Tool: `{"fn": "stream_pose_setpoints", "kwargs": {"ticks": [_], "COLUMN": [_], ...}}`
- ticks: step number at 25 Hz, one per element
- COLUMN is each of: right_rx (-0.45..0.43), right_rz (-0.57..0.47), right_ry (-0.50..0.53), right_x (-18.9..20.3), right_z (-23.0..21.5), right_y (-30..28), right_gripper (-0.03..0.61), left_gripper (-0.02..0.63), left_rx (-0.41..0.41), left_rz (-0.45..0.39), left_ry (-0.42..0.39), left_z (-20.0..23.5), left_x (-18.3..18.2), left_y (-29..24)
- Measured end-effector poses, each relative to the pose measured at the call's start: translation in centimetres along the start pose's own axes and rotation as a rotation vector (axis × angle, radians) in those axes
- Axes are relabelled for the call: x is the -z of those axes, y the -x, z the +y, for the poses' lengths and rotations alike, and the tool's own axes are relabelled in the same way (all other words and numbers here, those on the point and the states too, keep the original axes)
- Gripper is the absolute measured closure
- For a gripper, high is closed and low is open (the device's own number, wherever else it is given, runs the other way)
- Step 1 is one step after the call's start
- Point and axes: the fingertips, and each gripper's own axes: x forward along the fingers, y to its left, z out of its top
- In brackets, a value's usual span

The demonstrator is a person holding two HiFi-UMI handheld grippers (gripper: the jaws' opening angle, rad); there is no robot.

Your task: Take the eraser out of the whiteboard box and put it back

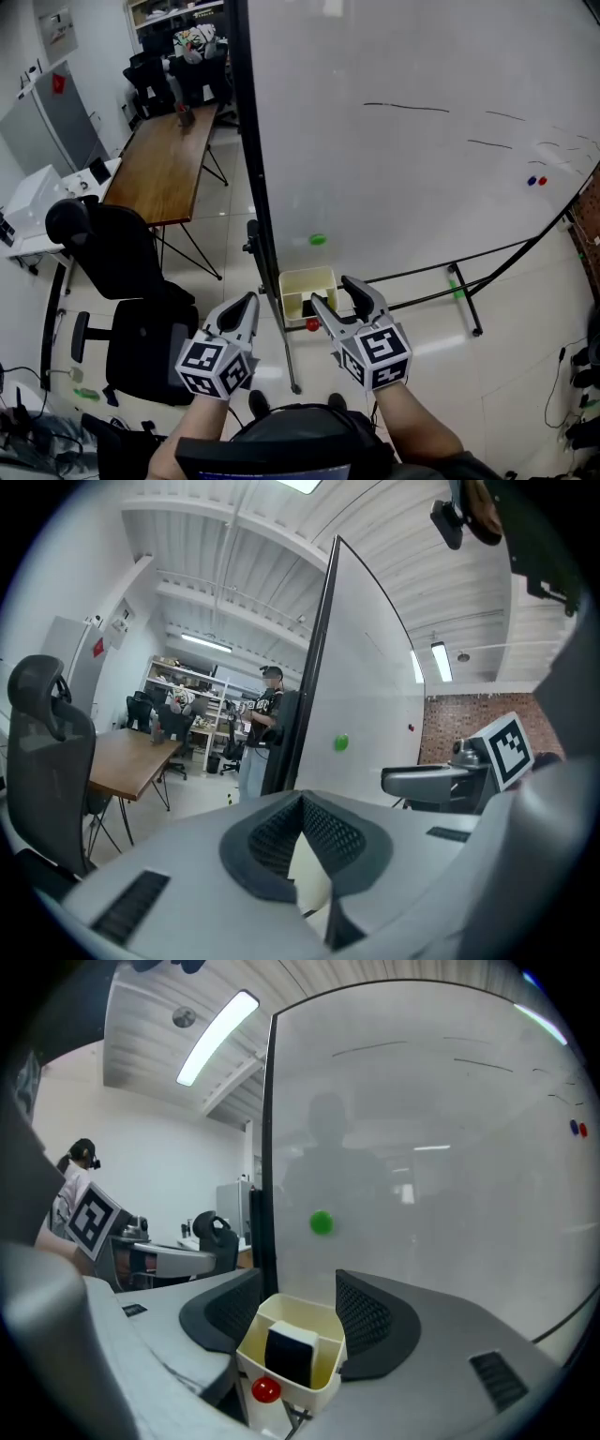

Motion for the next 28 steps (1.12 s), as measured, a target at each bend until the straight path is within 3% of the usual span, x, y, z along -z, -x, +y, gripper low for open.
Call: {"fn": "stream_pose_setpoints", "kwargs": {"ticks": [3,6,10,13,16,20,28], "right_rx": [-0.031,-0.075,-0.162,-0.261,-0.294,-0.263,-0.169], "right_rz": [-0.078,-0.136,-0.191,-0.198,-0.208,-0.217,-0.186], "right_ry": [-0.010,-0.019,-0.042,-0.083,-0.090,-0.078,-0.037], "right_x": [-2.7,-4.6,-6.2,-6.6,-7.4,-8.2,-7.3], "right_z": [-0.9,-1.8,-2.8,-2.9,-2.9,-1.3,8.1], "right_y": [1.7,3.3,5.3,6.3,6.8,7.9,11.2], "right_gripper": [0.365,0.374,0.560,0.561,0.561,0.561,0.561], "left_gripper": [0.580,0.580,0.580,0.580,0.580,0.580,0.580], "left_rx": [0.014,-0.013,-0.070,-0.127,-0.159,-0.150,-0.073], "left_rz": [-0.031,-0.056,-0.082,-0.086,-0.102,-0.128,-0.136], "left_ry": [-0.022,-0.038,-0.051,-0.061,-0.074,-0.093,-0.085], "left_z": [-1.5,-3.0,-5.0,-6.5,-7.3,-7.7,-4.4], "left_x": [-1.3,-2.4,-3.3,-4.0,-4.9,-5.0,-2.7], "left_y": [0.2,0.6,1.8,3.7,5.8,9.9,20.3]}}
